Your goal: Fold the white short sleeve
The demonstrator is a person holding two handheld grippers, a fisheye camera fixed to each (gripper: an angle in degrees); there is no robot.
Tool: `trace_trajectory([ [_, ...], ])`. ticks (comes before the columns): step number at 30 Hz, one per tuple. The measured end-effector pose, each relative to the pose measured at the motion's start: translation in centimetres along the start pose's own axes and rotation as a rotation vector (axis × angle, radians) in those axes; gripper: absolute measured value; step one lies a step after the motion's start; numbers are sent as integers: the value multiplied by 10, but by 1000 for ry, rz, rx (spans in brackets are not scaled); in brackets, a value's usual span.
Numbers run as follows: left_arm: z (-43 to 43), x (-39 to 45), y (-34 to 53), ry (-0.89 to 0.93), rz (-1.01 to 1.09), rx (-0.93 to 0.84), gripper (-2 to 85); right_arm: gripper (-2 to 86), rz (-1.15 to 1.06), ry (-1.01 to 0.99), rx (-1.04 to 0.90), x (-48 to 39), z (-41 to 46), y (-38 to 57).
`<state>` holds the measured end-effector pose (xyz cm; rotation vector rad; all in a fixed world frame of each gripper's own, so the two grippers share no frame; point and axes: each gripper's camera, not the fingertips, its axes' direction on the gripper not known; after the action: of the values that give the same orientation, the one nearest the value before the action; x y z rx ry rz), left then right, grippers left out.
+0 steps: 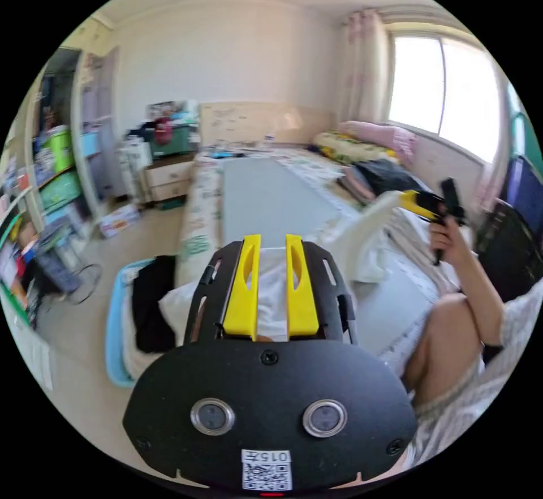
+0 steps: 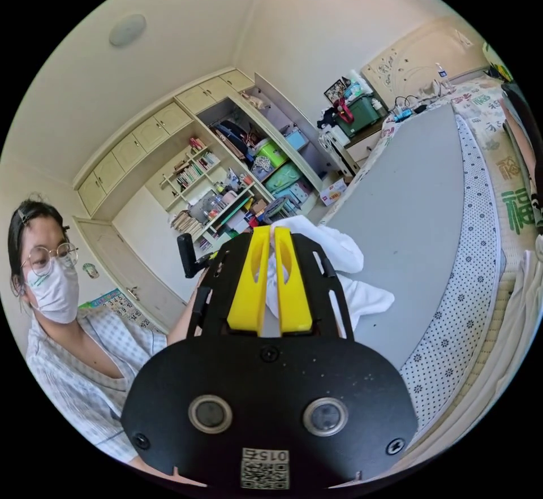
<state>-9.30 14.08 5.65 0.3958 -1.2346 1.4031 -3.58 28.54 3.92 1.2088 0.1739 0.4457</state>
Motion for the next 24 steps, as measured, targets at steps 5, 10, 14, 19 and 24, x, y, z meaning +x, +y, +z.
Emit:
trace_trajectory([
  [5, 26, 39, -19, 163, 152, 9, 121, 2, -82, -40, -75, -28, 21, -14],
  [10, 18, 53, -17, 219, 235, 88, 125, 5, -144, -99, -193, -66, 57, -27],
  [14, 21, 53, -13, 192, 282, 65, 72, 11, -161, -97, -216, -98, 74, -41],
  [19, 17, 13, -10, 124, 139, 46, 16, 37, -201, 9, -216, -138, 64, -61],
  [24, 3, -62, 7, 114, -181, 81, 8, 75, -273, 360, -397, -174, 81, -78],
])
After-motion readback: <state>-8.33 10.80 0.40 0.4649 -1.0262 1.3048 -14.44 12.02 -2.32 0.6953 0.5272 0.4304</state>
